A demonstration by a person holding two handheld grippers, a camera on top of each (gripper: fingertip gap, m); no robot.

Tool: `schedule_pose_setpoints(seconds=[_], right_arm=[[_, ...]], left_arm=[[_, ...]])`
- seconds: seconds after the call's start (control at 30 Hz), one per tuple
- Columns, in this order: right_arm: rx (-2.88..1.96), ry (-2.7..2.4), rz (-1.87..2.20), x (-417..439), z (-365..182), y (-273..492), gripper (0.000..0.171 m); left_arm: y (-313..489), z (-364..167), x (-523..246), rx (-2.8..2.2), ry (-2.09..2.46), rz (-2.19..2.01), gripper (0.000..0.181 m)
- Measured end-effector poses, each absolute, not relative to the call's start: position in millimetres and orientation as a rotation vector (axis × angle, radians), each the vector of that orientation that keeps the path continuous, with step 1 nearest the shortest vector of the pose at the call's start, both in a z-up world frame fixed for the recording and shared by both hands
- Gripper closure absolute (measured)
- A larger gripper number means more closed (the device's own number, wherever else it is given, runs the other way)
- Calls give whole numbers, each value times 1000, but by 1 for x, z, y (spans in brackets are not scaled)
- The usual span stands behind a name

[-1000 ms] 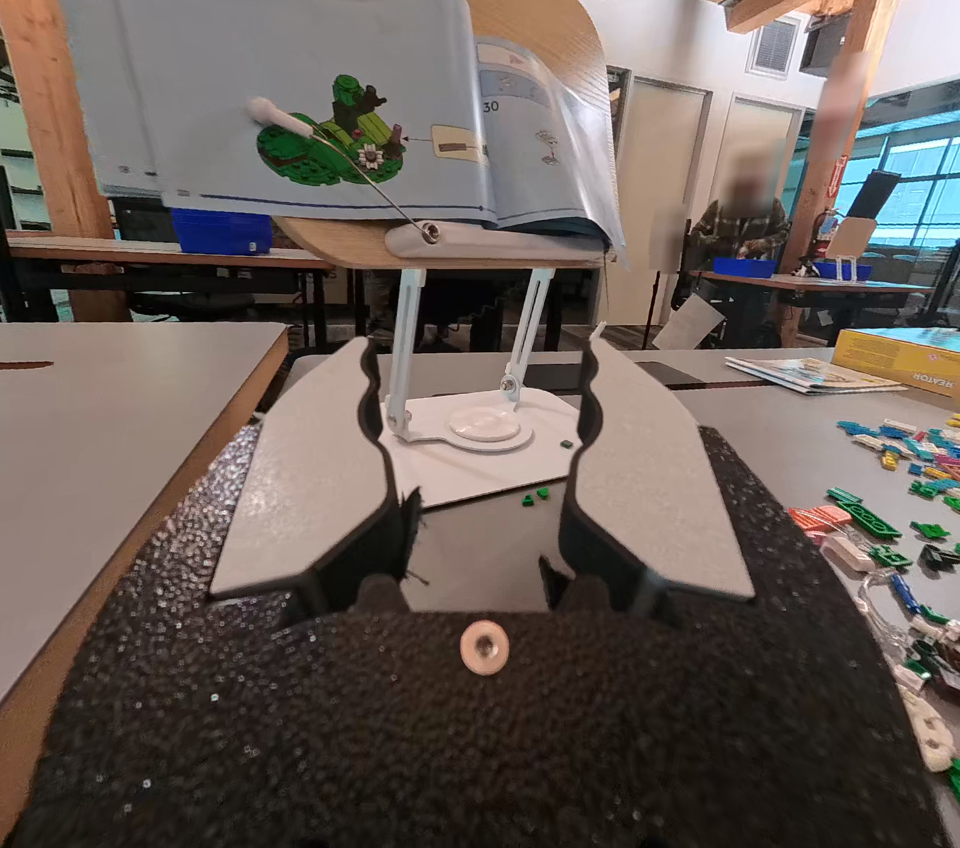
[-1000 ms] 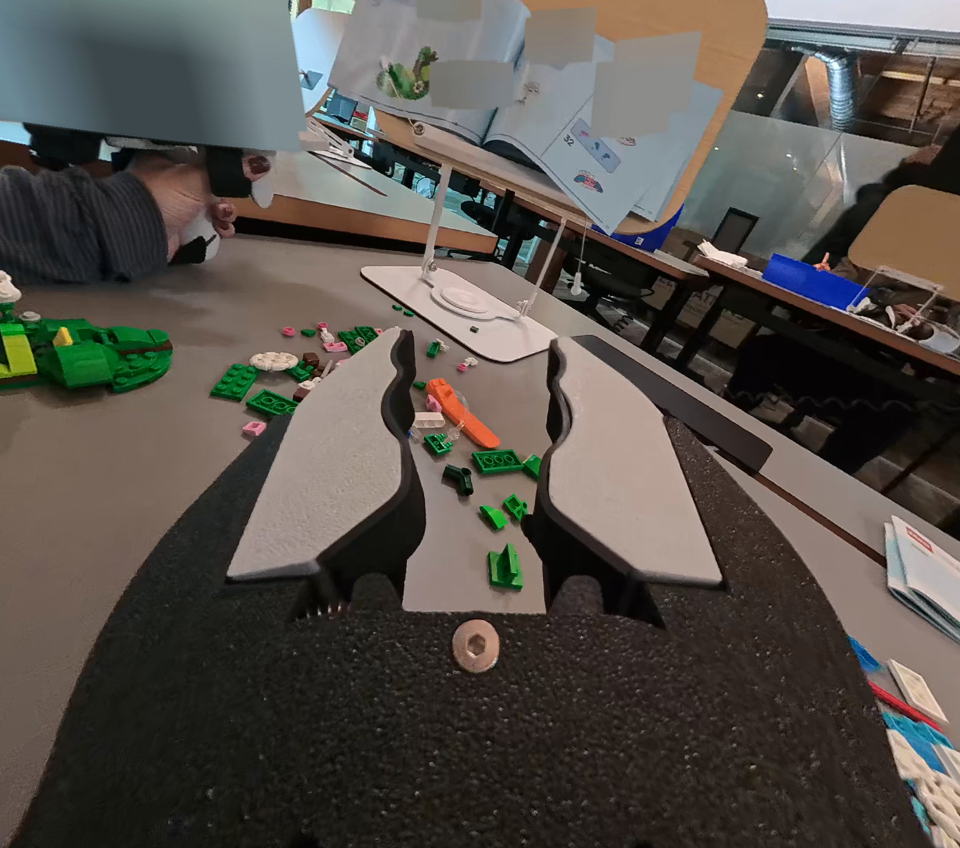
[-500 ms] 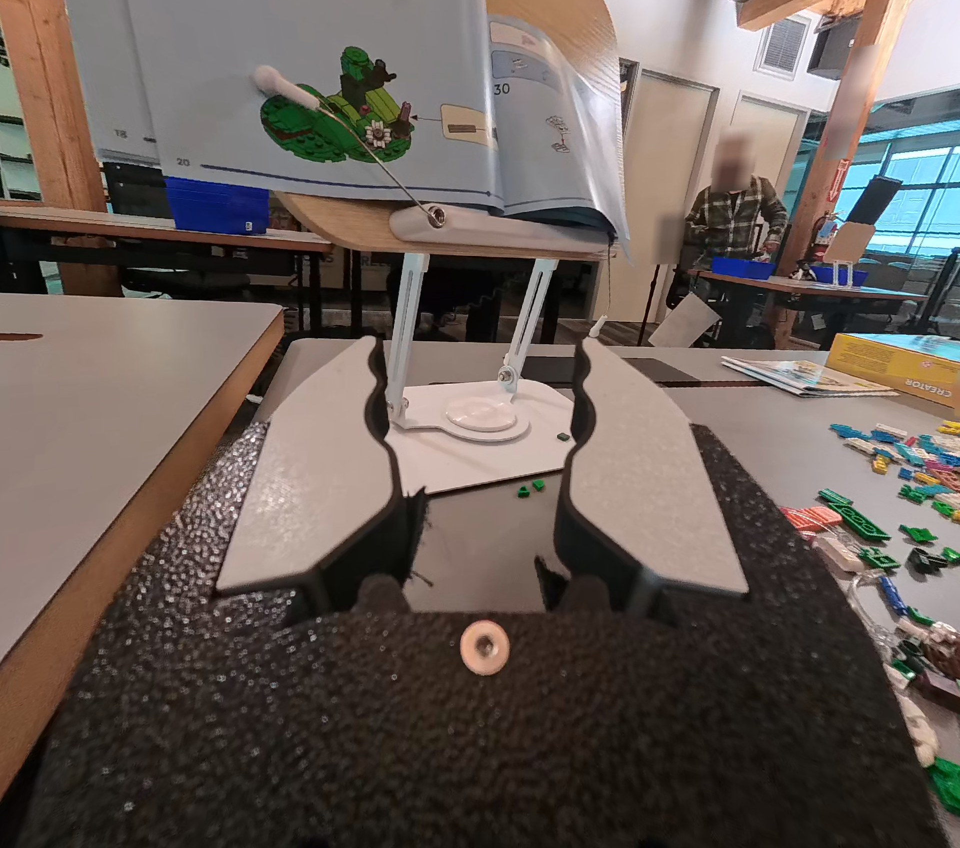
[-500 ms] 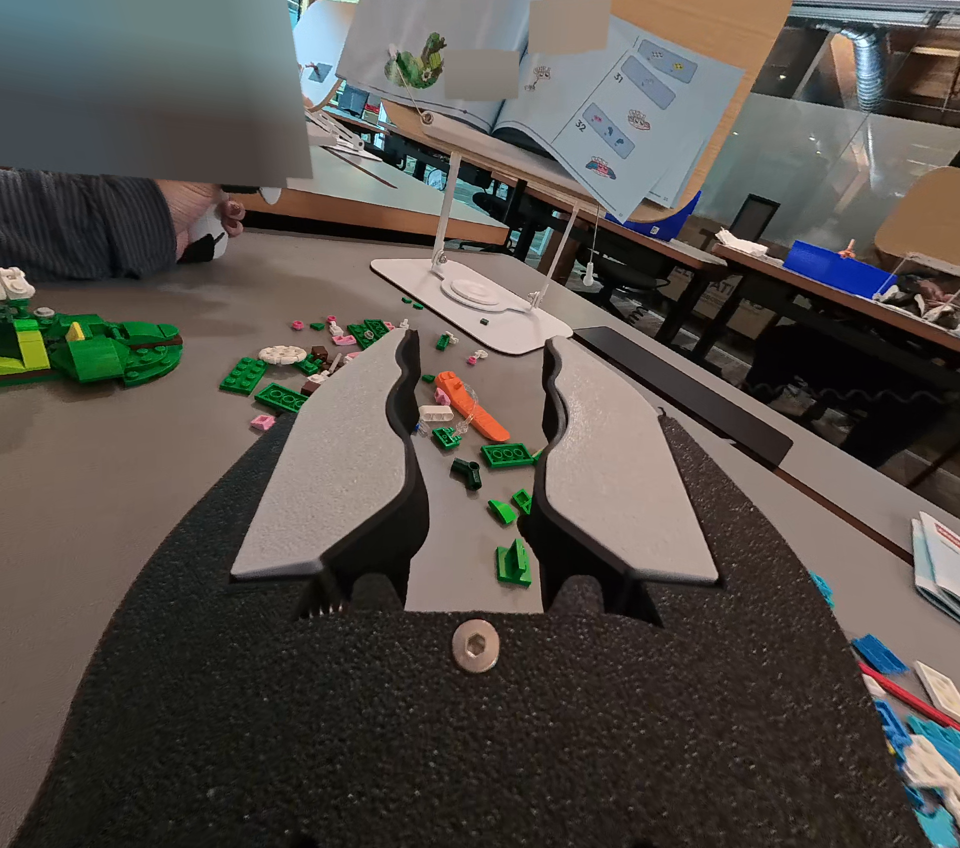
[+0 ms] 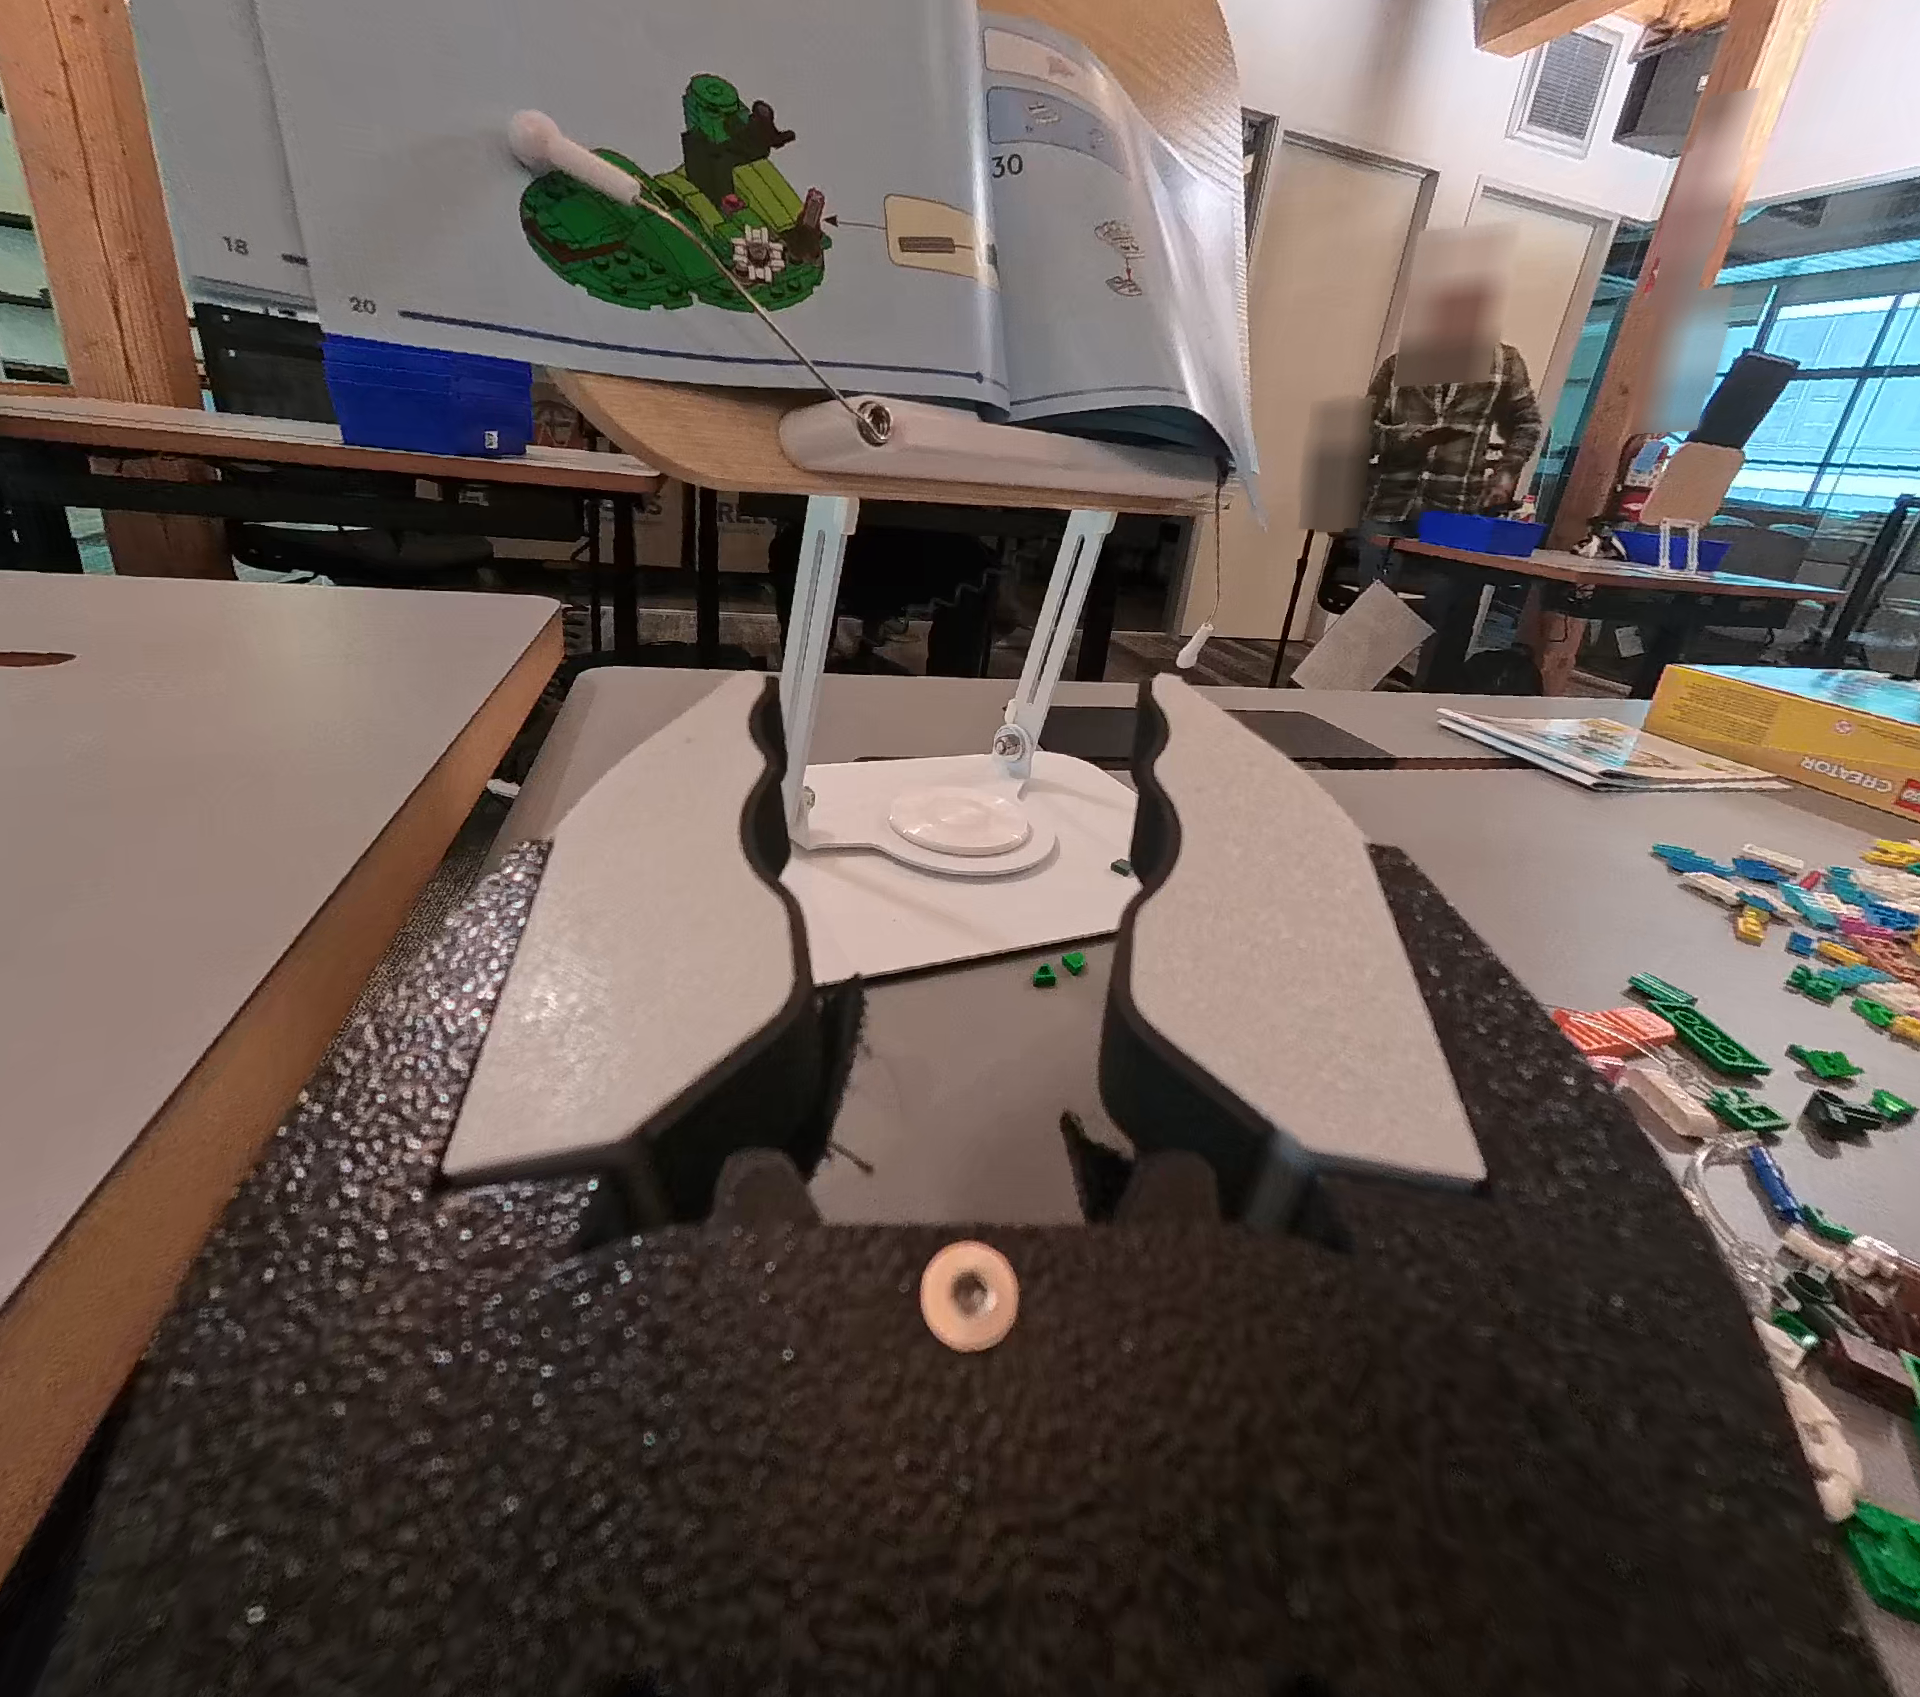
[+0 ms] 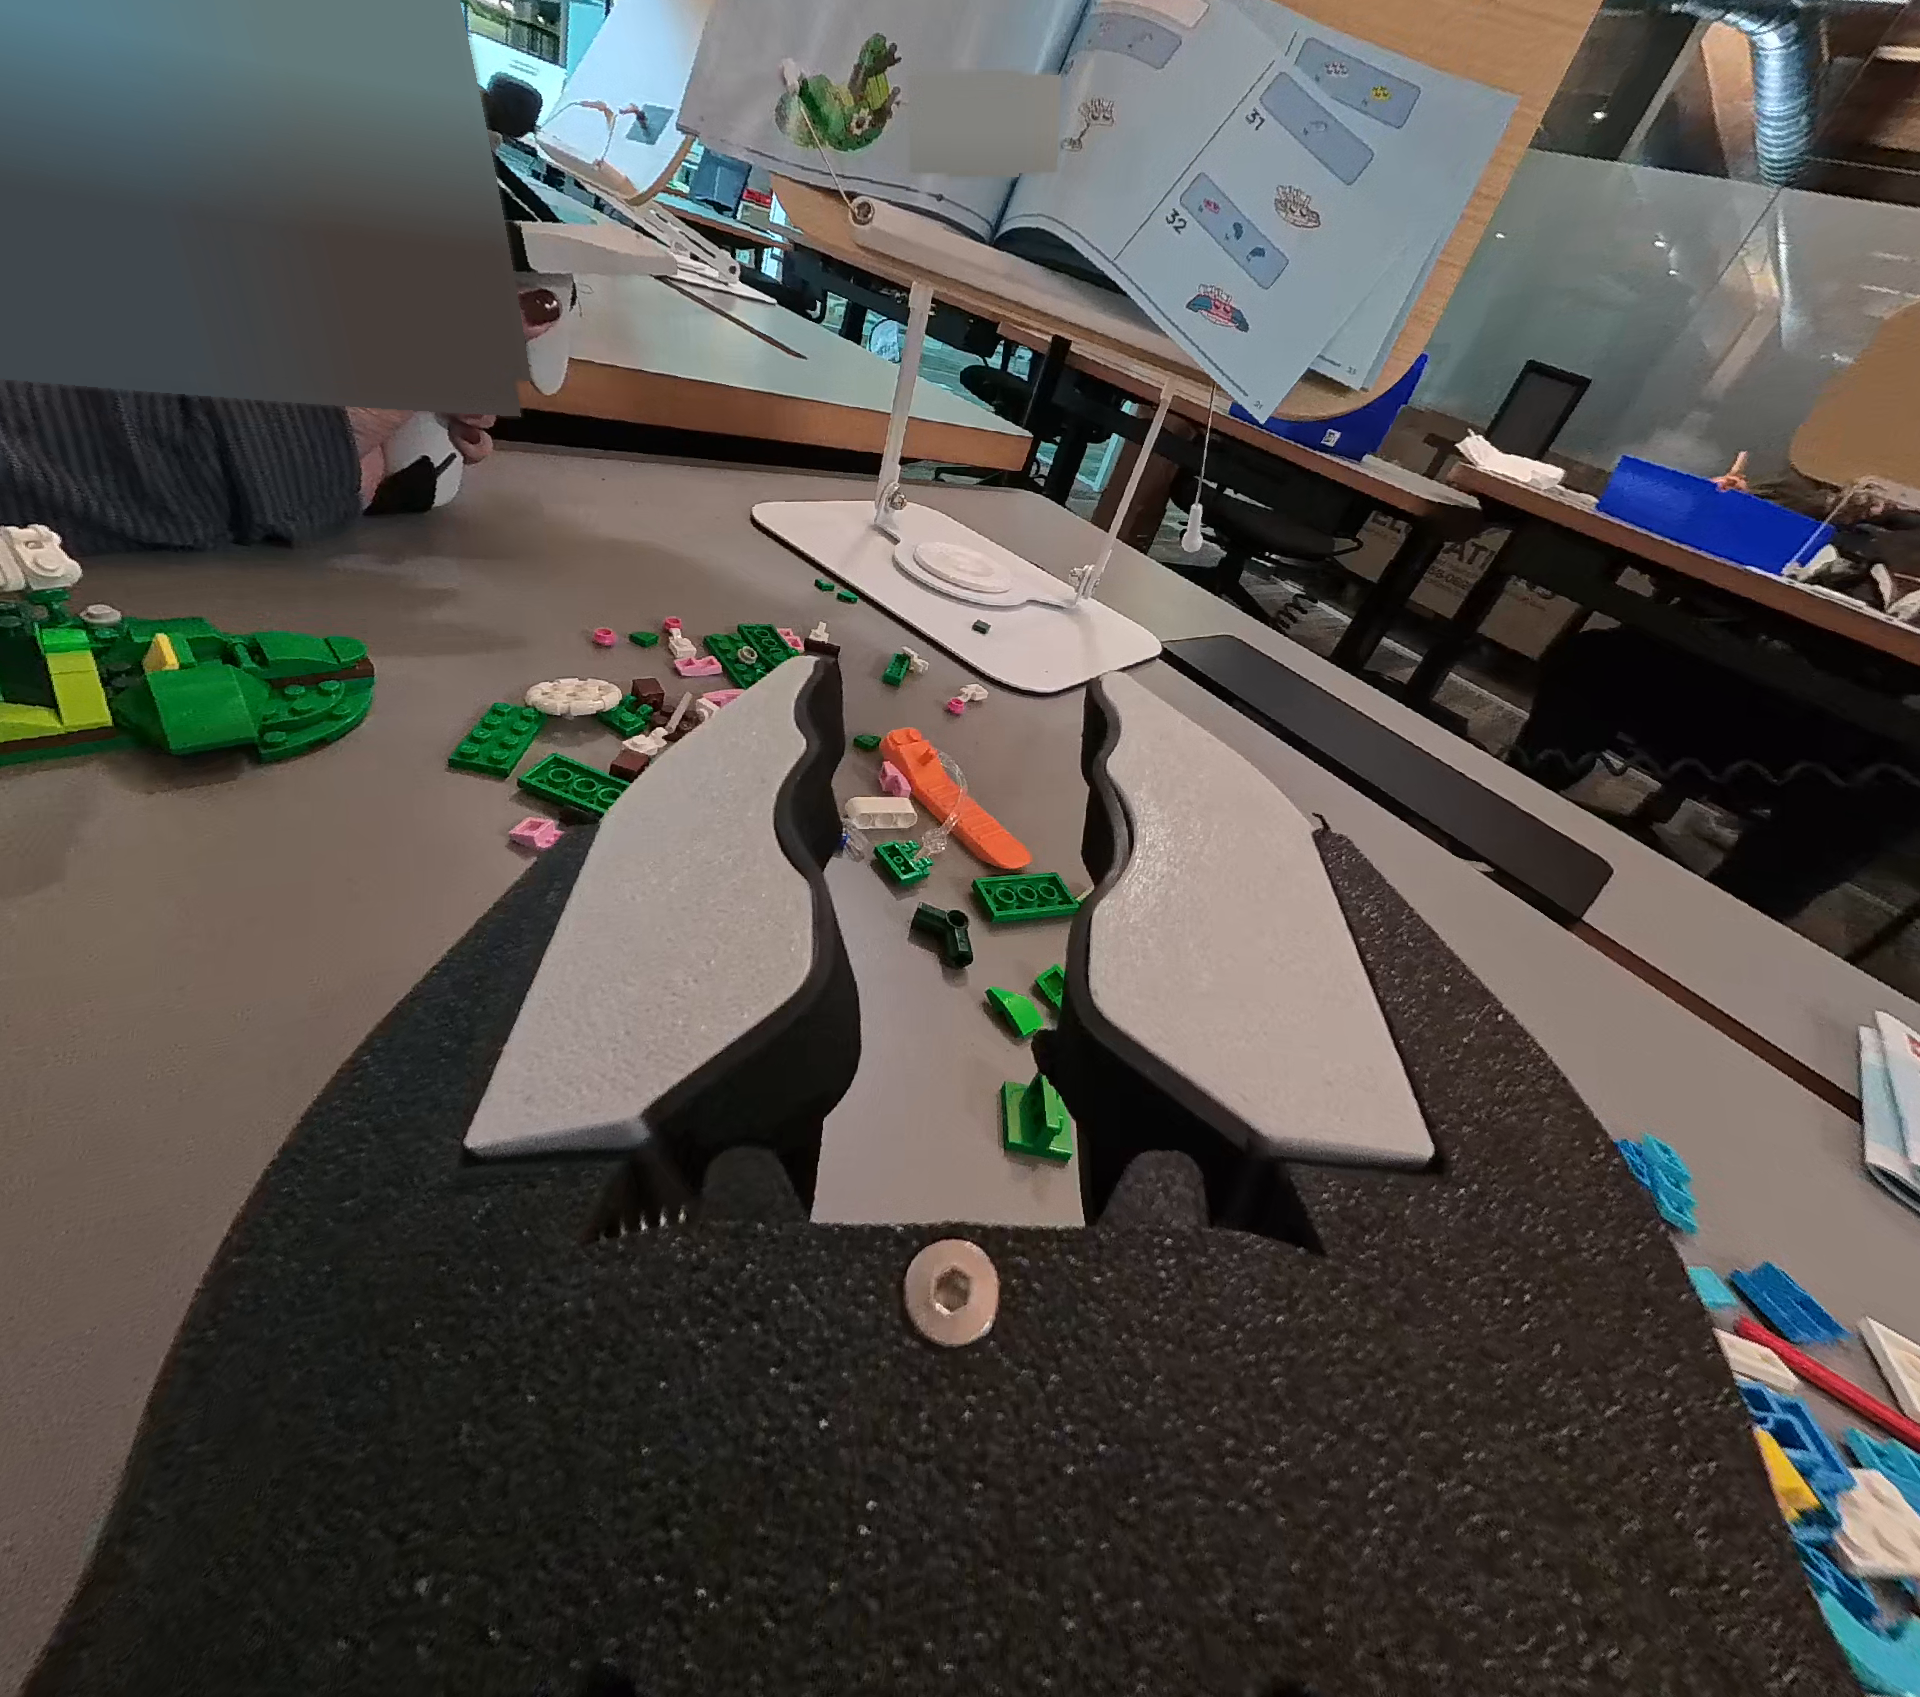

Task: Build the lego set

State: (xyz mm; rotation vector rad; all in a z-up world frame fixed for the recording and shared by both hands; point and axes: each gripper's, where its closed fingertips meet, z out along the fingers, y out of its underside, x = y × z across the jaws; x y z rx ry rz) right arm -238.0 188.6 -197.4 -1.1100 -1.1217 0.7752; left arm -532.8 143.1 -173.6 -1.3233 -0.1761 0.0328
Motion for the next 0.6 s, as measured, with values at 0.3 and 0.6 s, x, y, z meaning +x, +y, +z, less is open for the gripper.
schedule_pose_setpoints(seconds=[0.3,0.6], right_arm=[[-1117,-1066,820,-226,-182,192,130],[-1264,-1216,836,-203,-181,215,135]], left_arm=[[144,-174,-531,-1331,-165,35,120],[143,-175,-528,-1339,-149,45,122]])
